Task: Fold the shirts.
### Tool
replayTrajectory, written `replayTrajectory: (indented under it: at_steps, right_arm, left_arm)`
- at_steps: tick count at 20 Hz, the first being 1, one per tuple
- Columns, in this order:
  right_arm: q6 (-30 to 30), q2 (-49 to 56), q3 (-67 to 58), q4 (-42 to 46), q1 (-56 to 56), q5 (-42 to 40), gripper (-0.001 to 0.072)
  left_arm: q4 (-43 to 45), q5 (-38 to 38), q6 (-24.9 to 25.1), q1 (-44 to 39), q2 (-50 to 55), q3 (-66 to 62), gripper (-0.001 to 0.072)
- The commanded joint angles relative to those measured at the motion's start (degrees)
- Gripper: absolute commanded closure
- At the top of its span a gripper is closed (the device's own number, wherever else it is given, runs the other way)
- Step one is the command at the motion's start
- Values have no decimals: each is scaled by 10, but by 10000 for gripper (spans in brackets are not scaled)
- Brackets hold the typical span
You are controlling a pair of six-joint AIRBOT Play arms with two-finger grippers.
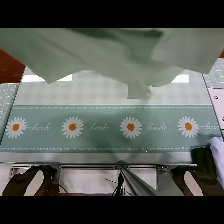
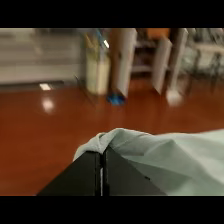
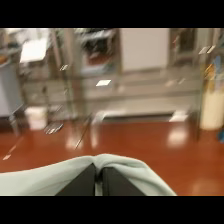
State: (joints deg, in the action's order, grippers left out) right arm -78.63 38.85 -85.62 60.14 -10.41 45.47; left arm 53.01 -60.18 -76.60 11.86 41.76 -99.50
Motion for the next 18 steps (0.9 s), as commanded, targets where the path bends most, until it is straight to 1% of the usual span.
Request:
replayTrajectory:
  at_steps: [1,3,4,7,9,12,14,16,18]
  right_arm:
    - [-53,-35,-89,88,-16,43,674]
    - [-54,-40,-127,88,-16,66,673]
    - [-53,-40,-150,89,-16,78,674]
    - [-56,-40,-209,106,-16,122,673]
    - [-82,-40,-233,144,-16,175,674]
    - [-88,-37,-238,204,-16,281,674]
    - [-80,-17,-238,229,-16,372,674]
    - [-53,22,-238,231,-16,466,674]
    - [-46,83,-238,229,-16,538,674]
  left_arm:
    - [90,10,-67,0,-56,-56,688]
    - [87,3,-68,-1,-85,-56,688]
    - [87,-10,-77,-1,-96,-56,688]
    - [87,-92,-120,-1,-118,-56,688]
    - [87,-153,-135,-1,-124,-57,688]
    - [87,-234,-167,-1,-122,-56,689]
    - [87,-294,-175,-1,-114,-54,689]
    - [87,-349,-183,-1,-99,-31,689]
    - [87,-375,-182,-1,-83,25,689]
